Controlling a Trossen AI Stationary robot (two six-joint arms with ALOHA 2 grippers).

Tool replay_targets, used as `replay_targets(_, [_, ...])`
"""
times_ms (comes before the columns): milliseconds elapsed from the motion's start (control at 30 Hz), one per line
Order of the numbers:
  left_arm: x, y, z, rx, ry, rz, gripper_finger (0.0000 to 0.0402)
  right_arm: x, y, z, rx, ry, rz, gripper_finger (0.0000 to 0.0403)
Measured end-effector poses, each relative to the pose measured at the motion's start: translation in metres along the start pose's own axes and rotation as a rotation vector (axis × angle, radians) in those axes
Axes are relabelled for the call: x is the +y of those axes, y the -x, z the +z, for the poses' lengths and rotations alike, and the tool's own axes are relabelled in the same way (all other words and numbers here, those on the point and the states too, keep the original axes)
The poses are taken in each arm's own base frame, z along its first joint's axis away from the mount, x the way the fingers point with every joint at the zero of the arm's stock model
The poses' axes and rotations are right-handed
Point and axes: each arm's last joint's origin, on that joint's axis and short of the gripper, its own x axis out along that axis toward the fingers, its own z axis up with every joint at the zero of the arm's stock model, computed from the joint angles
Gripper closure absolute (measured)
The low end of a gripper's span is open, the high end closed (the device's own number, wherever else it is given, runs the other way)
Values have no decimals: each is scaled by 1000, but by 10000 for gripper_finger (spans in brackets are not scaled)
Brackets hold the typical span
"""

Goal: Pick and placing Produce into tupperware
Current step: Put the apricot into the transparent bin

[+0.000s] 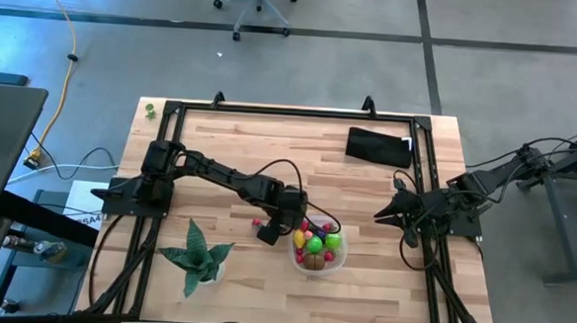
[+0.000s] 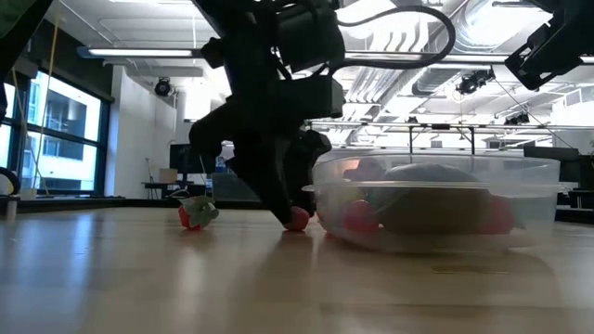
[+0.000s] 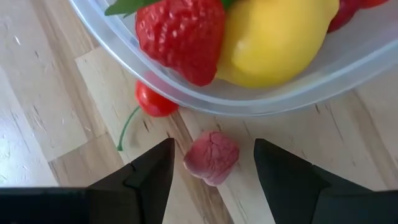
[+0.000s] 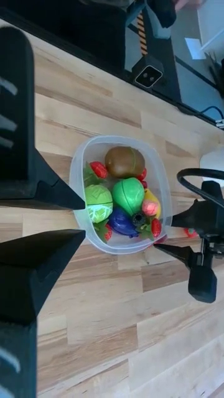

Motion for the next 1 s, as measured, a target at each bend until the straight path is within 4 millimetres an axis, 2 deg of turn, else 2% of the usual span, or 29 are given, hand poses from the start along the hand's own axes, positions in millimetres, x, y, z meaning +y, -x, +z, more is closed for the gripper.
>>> replay_targets(267, [0,-10,0,-4,-1,-7,222,0,0,0,0,0,0,352])
replay_targets(733, [0,-10,-1,8,0,0,292,0,0,0,0,0,0,352])
replay_targets(1000, [0,-6,-2,23,6,13,295,0,0,0,0,0,0,352])
